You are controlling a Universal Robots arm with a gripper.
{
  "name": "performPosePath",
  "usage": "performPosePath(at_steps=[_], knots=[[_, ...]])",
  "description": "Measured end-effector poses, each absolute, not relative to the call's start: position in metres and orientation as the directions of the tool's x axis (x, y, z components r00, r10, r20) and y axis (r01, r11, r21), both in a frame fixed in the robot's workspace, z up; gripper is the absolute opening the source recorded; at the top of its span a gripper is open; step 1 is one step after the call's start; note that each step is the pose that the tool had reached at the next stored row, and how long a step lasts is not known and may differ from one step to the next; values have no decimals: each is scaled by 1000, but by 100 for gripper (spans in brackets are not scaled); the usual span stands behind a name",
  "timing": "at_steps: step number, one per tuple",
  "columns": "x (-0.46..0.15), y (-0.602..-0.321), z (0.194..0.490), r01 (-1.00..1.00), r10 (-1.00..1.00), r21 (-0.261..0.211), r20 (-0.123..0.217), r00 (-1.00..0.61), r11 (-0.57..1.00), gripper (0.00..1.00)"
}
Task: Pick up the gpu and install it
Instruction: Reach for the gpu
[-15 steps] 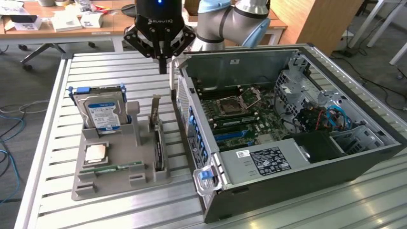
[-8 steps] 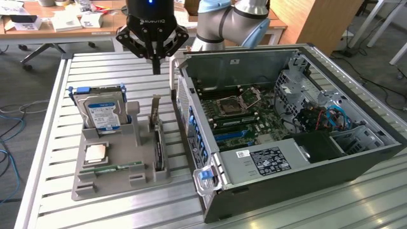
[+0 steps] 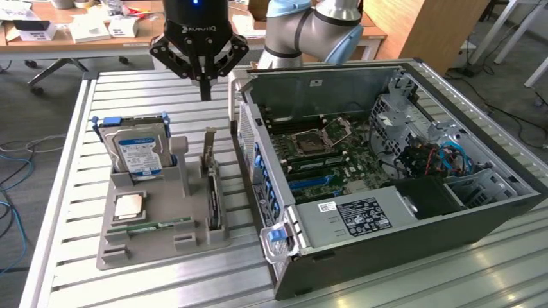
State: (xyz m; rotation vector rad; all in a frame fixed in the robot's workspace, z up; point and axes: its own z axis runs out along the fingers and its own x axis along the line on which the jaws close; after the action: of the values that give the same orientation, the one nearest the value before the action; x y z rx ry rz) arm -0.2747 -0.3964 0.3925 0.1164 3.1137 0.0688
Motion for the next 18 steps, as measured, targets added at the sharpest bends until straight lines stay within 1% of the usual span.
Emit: performPosePath(at_steps=[7, 18], knots=[[-275, -400, 392, 74, 75, 46, -23, -997, 996, 11], [-280, -423, 392, 74, 75, 52, -23, -997, 996, 11]])
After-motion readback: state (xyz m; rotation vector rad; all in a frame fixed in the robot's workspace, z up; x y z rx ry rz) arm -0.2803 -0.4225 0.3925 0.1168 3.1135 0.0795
